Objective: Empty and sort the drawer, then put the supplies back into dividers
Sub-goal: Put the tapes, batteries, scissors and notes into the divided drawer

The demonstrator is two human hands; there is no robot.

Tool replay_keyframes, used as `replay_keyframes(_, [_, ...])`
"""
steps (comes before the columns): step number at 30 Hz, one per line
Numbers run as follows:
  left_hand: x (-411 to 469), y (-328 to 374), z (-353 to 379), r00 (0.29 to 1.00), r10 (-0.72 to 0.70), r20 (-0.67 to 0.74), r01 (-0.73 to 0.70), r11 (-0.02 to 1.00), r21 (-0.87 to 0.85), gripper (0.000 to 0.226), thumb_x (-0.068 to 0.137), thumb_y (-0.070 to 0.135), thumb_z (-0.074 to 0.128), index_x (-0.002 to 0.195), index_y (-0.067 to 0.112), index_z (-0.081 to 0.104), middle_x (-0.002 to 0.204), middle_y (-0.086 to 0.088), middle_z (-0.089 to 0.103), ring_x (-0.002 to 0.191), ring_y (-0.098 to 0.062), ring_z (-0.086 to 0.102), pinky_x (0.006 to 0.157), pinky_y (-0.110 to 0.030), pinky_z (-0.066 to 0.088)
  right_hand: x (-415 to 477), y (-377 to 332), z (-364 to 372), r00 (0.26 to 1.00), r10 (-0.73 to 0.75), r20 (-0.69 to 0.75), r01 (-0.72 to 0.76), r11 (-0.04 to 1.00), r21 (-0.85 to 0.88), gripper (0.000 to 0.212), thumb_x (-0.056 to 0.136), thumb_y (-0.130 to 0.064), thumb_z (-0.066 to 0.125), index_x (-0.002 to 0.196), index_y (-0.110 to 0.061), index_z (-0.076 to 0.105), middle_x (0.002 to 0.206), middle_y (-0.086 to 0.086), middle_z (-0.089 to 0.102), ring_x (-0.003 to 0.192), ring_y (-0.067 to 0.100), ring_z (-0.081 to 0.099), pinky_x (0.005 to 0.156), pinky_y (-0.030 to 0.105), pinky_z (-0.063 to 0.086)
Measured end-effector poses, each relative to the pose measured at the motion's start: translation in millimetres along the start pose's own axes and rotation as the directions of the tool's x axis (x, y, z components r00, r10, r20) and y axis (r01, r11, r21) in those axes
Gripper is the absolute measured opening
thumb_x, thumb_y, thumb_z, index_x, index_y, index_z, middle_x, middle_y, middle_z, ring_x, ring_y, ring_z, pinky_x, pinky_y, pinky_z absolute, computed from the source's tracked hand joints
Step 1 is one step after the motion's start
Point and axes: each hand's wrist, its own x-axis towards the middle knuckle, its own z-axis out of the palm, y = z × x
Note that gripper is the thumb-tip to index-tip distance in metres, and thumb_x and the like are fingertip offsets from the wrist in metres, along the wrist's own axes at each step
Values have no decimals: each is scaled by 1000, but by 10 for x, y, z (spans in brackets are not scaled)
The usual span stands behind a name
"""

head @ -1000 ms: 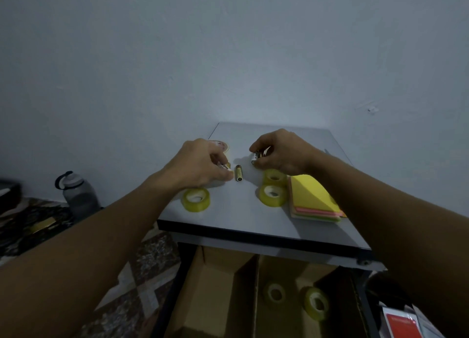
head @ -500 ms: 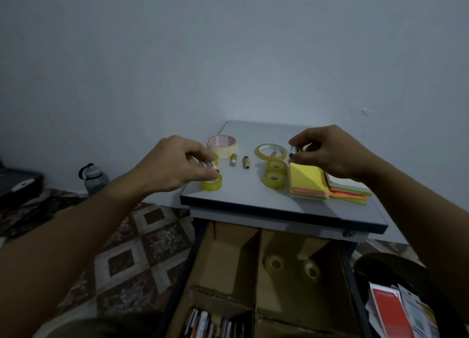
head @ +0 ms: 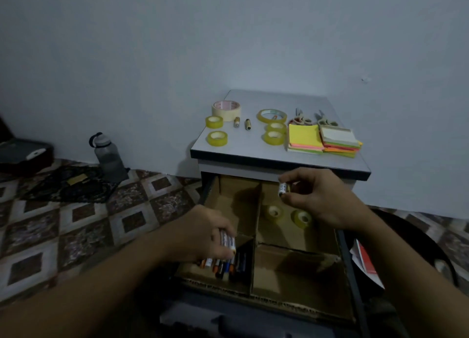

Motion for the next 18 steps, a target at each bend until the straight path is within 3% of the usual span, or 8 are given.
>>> replay_keyframes(4, [11, -137, 315, 991, -11, 133, -1, 996, 90, 42, 84, 49, 73, 121, 30, 66, 100, 23, 55, 79, 8, 48, 75, -13, 41, -106, -19, 185, 999, -11, 48, 9, 1000, 25, 23, 88, -22, 72, 107, -32, 66, 87, -5, 70, 78, 8, 67, 77, 32, 58])
replay_keyframes(8, [122, -237, 456, 979, 14, 205, -60, 973, 222, 43, 88, 44, 70, 125, 23, 64, 119, 7, 60, 95, 1, 43, 83, -15, 34, -138, -62, 300, 999, 1, 48, -2, 1000, 17, 26, 88, -20, 72, 112, -29, 67, 90, -5, 69, 80, 11, 66, 79, 35, 58])
replay_keyframes(14, [163, -315, 529, 952, 31, 303, -125, 947, 295, 32, 89, 35, 68, 115, 18, 66, 117, -1, 63, 106, -18, 59, 90, -36, 51, -122, -131, 379, 999, -9, 39, 8, 1000, 4, 25, 88, -19, 72, 111, -26, 68, 91, -6, 69, 80, 10, 65, 80, 35, 57])
replay_keyframes(18, [155, -316, 551, 946, 84, 313, -184, 934, 306, 35, 91, 30, 67, 122, 12, 64, 132, 0, 52, 114, -17, 53, 97, -35, 47, -116, -135, 424, 999, -11, 37, 12, 1000, -21, 25, 87, -22, 72, 112, -27, 68, 93, -8, 69, 82, 7, 64, 82, 36, 57])
